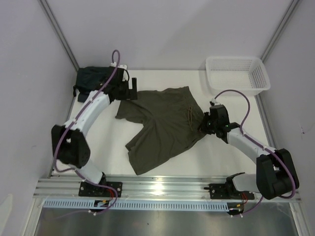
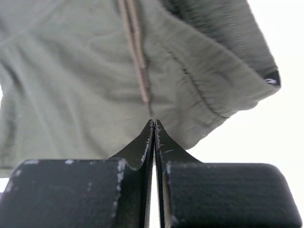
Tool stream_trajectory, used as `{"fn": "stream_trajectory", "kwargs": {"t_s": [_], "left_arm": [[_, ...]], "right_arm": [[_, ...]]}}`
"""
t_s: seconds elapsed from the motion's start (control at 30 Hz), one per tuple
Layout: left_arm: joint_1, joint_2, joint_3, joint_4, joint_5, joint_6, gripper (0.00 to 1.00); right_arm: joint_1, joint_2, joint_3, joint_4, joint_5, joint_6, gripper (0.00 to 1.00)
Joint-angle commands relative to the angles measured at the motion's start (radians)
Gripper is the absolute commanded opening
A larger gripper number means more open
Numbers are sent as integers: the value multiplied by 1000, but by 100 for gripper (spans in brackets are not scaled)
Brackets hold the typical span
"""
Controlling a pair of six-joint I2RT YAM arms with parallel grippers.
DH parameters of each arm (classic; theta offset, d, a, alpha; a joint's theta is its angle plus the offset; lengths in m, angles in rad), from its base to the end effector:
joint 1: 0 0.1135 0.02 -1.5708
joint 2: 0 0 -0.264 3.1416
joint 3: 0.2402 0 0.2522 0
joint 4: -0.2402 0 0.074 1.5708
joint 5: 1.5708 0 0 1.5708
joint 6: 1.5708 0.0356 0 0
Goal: Fold and stack the shorts
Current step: Flatten the shorts out
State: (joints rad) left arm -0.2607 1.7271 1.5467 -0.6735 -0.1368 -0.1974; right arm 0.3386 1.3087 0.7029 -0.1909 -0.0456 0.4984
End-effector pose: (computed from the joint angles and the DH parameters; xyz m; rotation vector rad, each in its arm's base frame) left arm 0.3729 -0.0945 0.3070 0.0145 2.4145 -0.0443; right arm 0.2482 0.0891 0.2000 0.1703 2.4082 0.4502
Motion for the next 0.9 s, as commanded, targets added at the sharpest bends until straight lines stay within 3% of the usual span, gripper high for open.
{"fn": "stream_trajectory", "kwargs": {"t_s": [0.0,0.23,0.4,0.57,0.87], "left_arm": [[-11,-220,-246,239,221,-189,99],[-40,-432,-532,94,155,-258,99],[-40,-570,-735,156,212,-306,95],[-40,-571,-850,227,296,-365,84],[-58,-620,-1017,298,347,-434,80]], "right_arm": [[22,-42,38,24,-82,-9,2],[65,-65,38,39,-82,9,2],[71,-86,24,48,-83,11,2],[69,-100,29,36,-85,3,2],[69,-124,20,30,-77,2,2]]}}
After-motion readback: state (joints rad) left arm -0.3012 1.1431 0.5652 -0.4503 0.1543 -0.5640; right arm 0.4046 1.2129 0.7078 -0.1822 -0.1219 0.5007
